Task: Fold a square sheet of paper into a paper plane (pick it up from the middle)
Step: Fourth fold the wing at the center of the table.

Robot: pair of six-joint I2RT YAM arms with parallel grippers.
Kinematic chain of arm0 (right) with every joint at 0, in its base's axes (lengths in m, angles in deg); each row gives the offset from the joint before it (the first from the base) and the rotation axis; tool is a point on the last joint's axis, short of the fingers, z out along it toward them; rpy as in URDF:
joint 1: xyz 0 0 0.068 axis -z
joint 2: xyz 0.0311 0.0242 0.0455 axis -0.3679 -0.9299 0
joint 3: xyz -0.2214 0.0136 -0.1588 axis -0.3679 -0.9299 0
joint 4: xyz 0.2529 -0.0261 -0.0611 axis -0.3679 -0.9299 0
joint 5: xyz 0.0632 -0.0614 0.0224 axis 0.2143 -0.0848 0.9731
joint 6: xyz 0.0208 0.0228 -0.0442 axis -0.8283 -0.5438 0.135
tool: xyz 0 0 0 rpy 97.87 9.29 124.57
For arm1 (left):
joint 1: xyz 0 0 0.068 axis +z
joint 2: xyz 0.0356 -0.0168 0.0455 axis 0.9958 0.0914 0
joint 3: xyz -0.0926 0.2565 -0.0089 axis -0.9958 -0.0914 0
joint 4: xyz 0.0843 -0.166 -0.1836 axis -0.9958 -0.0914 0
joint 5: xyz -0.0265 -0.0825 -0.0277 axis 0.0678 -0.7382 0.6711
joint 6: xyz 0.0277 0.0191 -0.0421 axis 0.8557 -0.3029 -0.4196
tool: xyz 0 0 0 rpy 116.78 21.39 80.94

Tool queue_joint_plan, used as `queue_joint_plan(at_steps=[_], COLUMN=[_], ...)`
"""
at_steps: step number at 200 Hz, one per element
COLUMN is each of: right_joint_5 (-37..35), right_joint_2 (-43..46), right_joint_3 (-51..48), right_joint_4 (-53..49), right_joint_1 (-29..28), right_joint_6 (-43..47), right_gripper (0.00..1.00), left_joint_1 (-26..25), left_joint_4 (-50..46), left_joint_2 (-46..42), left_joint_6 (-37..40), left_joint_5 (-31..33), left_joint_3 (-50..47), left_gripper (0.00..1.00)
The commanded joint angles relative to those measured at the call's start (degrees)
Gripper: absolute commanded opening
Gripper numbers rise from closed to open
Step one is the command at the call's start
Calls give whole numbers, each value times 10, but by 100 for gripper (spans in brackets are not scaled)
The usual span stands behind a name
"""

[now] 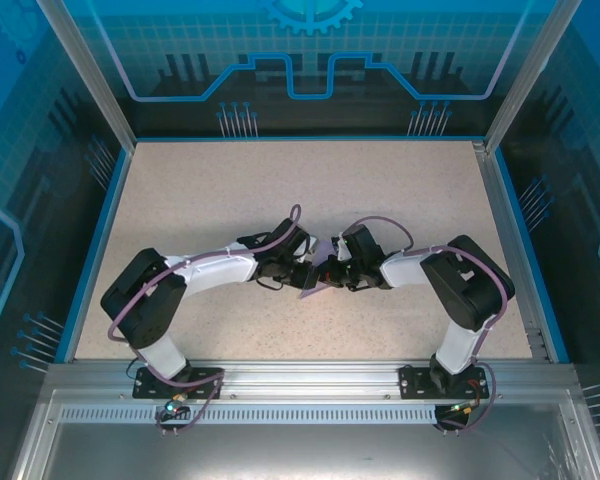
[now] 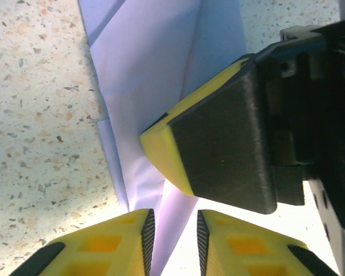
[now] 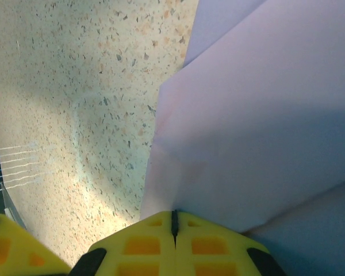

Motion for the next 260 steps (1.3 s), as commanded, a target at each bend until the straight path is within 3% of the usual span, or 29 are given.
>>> queue_joint_plan(at_steps=[1, 31, 260], right_joint_5=[-71, -67, -58], right_joint_2=[-61, -56, -47], right_joint_3=[-38, -37, -49], right_joint_4=[-106, -112, -119], right_joint_1=[-4, -4, 4], right_joint_6=[20, 24, 34], right_gripper=[4, 4, 4], left_joint_1=[-3, -3, -3], left_joint_4=[-8, 8, 37], left_joint_2=[3, 30, 61], left_joint_6=[10, 16, 24], left_joint_5=[-36, -48, -36], left_joint_3=[4, -1, -63], left_gripper=[24, 17, 14])
